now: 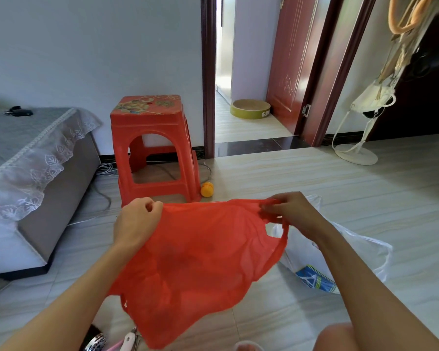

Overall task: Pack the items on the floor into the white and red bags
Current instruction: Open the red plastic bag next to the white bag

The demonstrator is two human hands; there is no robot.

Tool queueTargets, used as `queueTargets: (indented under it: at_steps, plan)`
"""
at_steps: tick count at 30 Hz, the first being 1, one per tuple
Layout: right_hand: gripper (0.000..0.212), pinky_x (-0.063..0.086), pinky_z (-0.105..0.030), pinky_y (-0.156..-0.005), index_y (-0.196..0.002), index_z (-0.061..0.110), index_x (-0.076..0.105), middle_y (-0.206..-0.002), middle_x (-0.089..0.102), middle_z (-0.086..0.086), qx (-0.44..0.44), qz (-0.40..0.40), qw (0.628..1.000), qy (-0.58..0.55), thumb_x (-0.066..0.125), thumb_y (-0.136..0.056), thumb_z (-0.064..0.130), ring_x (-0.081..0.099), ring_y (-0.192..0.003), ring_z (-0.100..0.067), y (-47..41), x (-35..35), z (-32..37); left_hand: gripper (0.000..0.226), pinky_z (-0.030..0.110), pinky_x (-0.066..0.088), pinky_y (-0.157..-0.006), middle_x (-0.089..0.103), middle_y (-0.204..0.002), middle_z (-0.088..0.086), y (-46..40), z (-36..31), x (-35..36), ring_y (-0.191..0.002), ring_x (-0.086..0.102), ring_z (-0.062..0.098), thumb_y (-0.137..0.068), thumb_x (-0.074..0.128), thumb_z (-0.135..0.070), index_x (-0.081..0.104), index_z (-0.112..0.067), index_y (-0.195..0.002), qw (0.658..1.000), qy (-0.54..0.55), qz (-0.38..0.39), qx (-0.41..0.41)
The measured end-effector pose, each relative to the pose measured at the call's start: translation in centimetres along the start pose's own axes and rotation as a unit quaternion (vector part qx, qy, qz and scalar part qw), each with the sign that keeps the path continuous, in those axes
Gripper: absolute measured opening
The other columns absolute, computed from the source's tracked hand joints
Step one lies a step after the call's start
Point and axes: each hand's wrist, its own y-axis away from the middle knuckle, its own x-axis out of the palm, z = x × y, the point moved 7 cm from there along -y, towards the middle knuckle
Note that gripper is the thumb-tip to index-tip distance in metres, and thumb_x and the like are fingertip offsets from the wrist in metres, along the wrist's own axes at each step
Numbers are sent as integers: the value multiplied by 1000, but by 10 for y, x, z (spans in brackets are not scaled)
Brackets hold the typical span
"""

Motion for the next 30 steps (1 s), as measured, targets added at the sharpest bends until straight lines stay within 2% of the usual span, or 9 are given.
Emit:
queueTargets:
  at_steps: [2, 7, 10, 14, 18, 22, 25, 27, 30]
  plan:
    - [15, 59, -35, -76, -98, -4, 65, -81, 71, -17, 63, 101, 974, -193, 58, -85, -2, 70, -74, -24, 6, 18, -1, 24, 40, 45, -78, 59, -98, 8, 7, -15, 0, -92, 56, 29, -76, 52, -6, 61, -14, -96, 993, -24, -18, 111]
    - [15, 60, -38, -69, -93, -1, 67, -74, 66, -10, 107, 186, 925, -315, 56, -86, 5, 65, -66, -17, 11, 47, 9, 47, 26, 34, -99, 53, -126, 1, 54, -85, 19, -119, 46, 11, -78, 52, -26, 50, -15, -124, 919, 45, 67, 386]
    - [11, 60, -34, -60, -82, 2, 66, -66, 67, -8, 125, 175, 918, -332, 57, -83, 7, 66, -60, -16, 9, 55, 13, 35, 24, 46, -86, 65, -105, -2, 66, -91, 48, -98, 59, 9, -82, 51, -31, 56, -18, -115, 926, 73, 116, 353]
    - [17, 47, -21, -39, -69, 12, 55, -50, 51, 0, 110, 102, 957, -249, 57, -86, 12, 49, -41, -9, 3, 42, 8, 23, 16, 49, -57, 63, -65, -3, 47, -82, 55, -53, 59, 2, -89, 53, 2, 63, -16, -78, 915, 289, 228, 164]
    - [15, 41, -16, -38, -69, 14, 63, -51, 53, 2, 148, 99, 954, -240, 59, -82, 19, 50, -41, -9, 4, 26, -5, 20, 7, 44, -55, 64, -75, -4, 35, -71, 48, -57, 55, -3, -93, 50, -10, 67, -18, -85, 866, 390, 313, 0]
    - [6, 43, -19, -45, -83, 16, 62, -68, 53, -1, 172, 92, 953, -232, 64, -78, 20, 49, -56, -12, 1, 23, -16, 17, 13, 42, -63, 63, -74, -12, 31, -84, 32, -66, 59, -4, -93, 51, -14, 63, -21, -83, 934, 227, 210, 179]
    - [23, 50, -30, -70, -103, 17, 58, -101, 57, -8, 50, -90, 995, -6, 65, -82, 22, 58, -87, -21, -10, 0, -18, 10, 20, 42, -66, 59, -67, -7, 34, -86, 28, -69, 56, 9, -86, 60, -34, 61, -24, -90, 939, 147, 168, 262]
    - [13, 45, -32, -84, -94, 20, 61, -105, 54, -5, -100, -223, 963, 113, 64, -83, 25, 56, -100, -23, 0, -11, 6, 23, 20, 43, -75, 62, -85, -9, 33, -82, 31, -79, 57, 4, -78, 68, -37, 60, -28, -98, 936, 122, 179, 276]
    - [29, 37, -24, -84, -93, 18, 66, -101, 54, 2, -301, -175, 927, 142, 63, -75, 41, 52, -99, -16, 22, 19, 44, 38, 19, 36, -84, 55, -107, -7, 27, -74, 40, -97, 51, 8, -78, 70, -23, 56, -20, -114, 946, 62, 189, 255]
